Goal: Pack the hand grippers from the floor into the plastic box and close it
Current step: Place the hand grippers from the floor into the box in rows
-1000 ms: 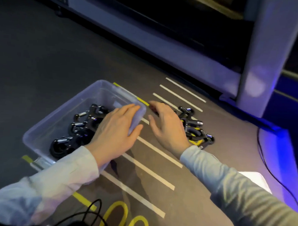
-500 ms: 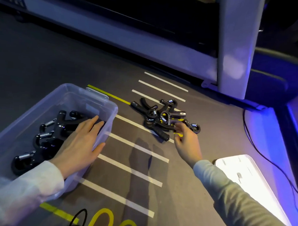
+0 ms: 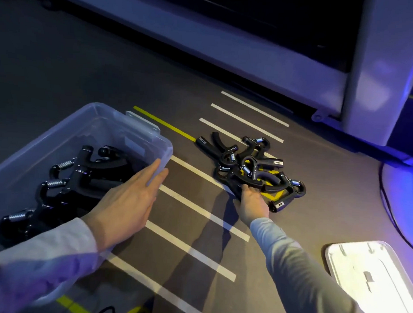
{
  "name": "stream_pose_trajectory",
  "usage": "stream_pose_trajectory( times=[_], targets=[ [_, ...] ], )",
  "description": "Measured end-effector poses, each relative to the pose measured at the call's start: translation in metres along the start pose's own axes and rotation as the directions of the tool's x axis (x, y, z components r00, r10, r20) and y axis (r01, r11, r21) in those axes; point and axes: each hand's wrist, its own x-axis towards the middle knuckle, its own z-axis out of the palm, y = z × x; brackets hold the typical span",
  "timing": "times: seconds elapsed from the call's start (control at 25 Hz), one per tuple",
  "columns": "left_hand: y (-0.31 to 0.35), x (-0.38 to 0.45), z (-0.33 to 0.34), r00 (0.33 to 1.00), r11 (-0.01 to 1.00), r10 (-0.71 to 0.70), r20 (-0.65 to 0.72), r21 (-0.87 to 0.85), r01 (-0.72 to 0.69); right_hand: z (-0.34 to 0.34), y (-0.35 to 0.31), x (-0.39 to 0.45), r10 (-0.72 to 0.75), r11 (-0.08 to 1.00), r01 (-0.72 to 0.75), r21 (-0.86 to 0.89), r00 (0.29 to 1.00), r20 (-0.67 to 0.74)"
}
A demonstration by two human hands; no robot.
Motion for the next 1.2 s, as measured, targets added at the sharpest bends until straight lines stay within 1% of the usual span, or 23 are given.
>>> stream_pose_trajectory(
  times=[0.12,0.2,0.32,0.44,0.6,0.72,0.8,0.84,0.92,1.04,1.12,1.2],
  targets=[
    [-0.003,-0.001,0.006,0.998,0.997,-0.028,0.052,-0.077,0.032,0.008,-0.003,0.007,0.006,0.996,-0.01,-0.084,0.999,-0.049],
    [-0.004,0.0,0.007,0.998,0.989,-0.039,0.043,-0.142,0.045,0.008,-0.005,0.009,0.012,0.997,-0.016,-0.073,0.998,-0.06],
    [-0.004,0.001,0.003,0.995,0.979,-0.066,0.072,-0.187,0.078,0.005,-0.006,0.006,0.011,1.0,-0.01,0.01,0.997,-0.079],
    [-0.003,-0.001,0.001,0.992,0.977,-0.072,0.105,-0.195,0.092,-0.005,-0.003,-0.001,-0.054,0.996,0.061,0.059,0.992,-0.117],
    [-0.001,-0.001,-0.001,0.988,0.98,-0.077,0.135,-0.173,0.1,-0.022,0.005,-0.016,-0.152,0.977,0.16,0.139,0.986,-0.07],
    [0.0,0.001,-0.001,0.989,0.977,-0.065,0.134,-0.195,0.091,-0.04,0.007,-0.029,-0.173,0.944,0.184,0.275,0.983,-0.063],
    [0.0,-0.003,-0.003,0.992,0.976,-0.062,0.114,-0.202,0.084,-0.053,0.002,-0.047,-0.154,0.895,0.179,0.408,0.984,-0.093],
    [-0.001,-0.007,-0.004,0.994,0.978,-0.064,0.09,-0.192,0.08,-0.058,-0.005,-0.056,-0.159,0.864,0.199,0.463,0.979,-0.123],
    [-0.001,-0.018,-0.009,0.996,0.98,-0.076,0.055,-0.182,0.085,-0.074,-0.024,-0.076,-0.204,0.808,0.283,0.516,0.957,-0.207],
    [-0.005,-0.047,-0.014,0.992,0.974,-0.122,0.027,-0.19,0.125,-0.101,-0.068,-0.097,-0.316,0.727,0.427,0.537,0.903,-0.29],
    [-0.011,-0.073,-0.018,0.988,0.968,-0.15,-0.04,-0.211,0.139,-0.114,-0.1,-0.103,-0.377,0.686,0.498,0.531,0.867,-0.326],
    [-0.019,-0.099,-0.021,0.971,0.966,-0.204,-0.122,-0.187,0.179,-0.119,-0.134,-0.101,-0.435,0.675,0.561,0.48,0.827,-0.356]
  ],
)
